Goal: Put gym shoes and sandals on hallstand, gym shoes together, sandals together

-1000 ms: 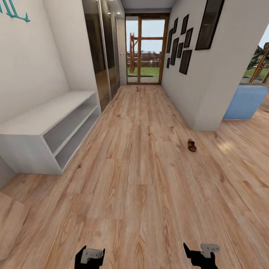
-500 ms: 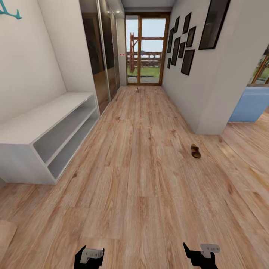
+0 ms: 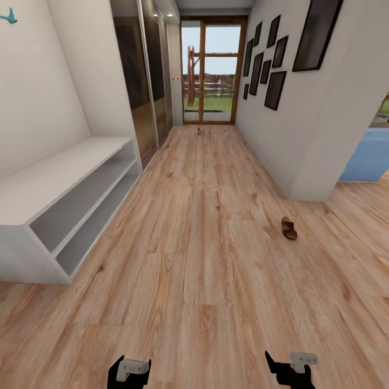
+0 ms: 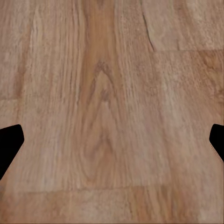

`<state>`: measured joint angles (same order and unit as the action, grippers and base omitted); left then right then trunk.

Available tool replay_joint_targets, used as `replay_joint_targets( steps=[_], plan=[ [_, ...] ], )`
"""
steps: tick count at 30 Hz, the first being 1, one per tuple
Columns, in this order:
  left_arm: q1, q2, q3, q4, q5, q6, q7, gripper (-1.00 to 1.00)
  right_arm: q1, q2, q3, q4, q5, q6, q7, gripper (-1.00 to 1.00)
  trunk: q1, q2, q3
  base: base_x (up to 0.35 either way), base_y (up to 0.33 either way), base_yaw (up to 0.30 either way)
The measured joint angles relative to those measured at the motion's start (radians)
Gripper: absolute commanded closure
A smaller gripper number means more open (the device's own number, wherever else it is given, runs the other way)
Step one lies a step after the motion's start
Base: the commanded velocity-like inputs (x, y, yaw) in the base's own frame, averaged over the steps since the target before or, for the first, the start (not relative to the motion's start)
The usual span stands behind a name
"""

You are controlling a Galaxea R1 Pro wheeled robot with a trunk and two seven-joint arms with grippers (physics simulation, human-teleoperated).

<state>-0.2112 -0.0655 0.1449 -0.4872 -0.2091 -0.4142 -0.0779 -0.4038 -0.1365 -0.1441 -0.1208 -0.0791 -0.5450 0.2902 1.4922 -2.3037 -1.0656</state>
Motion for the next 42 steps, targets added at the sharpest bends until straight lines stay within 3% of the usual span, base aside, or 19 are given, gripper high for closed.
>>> replay_joint_targets(
  steps=[42],
  plan=[
    [0.0,0.001,0.0,0.006,0.002,0.0,0.0,-1.0,0.0,-0.002,0.0,0.0,-0.001,0.0,-0.001,-1.0,0.0,0.0,0.0,0.34,0.0,0.0]
  ],
)
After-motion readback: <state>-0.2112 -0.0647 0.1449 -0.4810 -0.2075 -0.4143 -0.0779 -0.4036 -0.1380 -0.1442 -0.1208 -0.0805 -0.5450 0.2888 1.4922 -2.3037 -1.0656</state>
